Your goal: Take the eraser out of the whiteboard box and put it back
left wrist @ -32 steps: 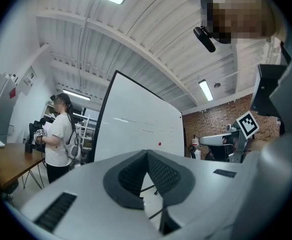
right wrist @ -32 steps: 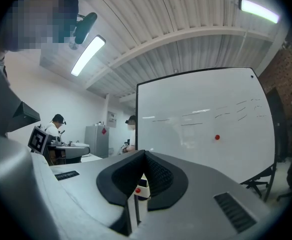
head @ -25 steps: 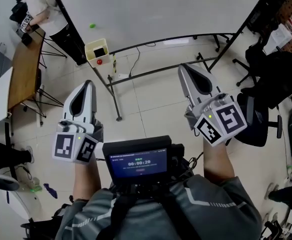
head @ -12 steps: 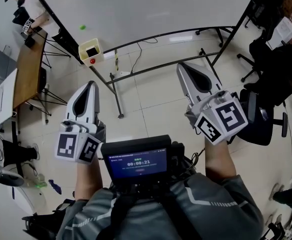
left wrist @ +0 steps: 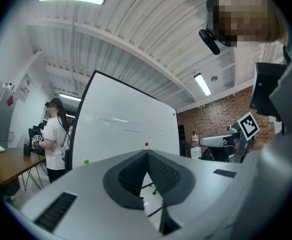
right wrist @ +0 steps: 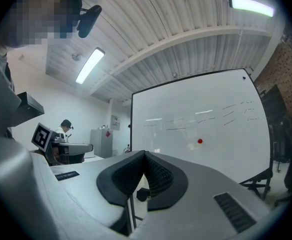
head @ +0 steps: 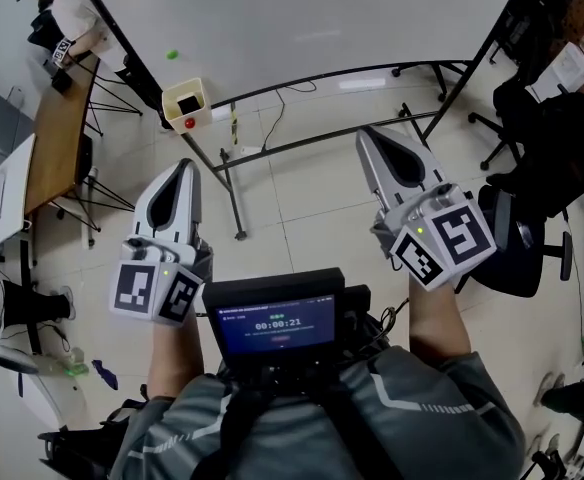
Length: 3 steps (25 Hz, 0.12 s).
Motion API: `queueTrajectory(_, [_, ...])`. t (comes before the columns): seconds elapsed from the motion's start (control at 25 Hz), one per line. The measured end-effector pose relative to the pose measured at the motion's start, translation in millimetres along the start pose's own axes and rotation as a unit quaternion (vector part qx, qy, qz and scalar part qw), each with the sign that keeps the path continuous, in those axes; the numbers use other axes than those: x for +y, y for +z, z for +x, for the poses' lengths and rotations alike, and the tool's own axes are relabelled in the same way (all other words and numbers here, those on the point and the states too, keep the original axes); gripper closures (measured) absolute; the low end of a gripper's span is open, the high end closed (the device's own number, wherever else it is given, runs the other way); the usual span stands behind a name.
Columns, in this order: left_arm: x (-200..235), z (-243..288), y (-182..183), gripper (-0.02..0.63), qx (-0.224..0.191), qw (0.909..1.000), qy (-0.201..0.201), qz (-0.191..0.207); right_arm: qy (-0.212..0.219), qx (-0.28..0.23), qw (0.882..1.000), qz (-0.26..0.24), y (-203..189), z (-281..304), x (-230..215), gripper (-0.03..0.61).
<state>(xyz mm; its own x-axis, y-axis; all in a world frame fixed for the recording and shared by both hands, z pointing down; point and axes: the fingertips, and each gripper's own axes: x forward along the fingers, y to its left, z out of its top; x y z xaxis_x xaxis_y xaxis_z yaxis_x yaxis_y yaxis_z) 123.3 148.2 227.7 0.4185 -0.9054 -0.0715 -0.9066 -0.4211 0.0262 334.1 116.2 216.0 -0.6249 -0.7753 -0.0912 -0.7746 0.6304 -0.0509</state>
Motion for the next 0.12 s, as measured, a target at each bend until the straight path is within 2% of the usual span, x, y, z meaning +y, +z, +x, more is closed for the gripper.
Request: queueTrajectory(0.12, [3.0, -2.4, 0.5, 0.581, -0.001, 1.0, -0.001, 0.0, 0.0, -0.001, 1.0, -0.001, 0.6, 3.2, 4.1, 0.555])
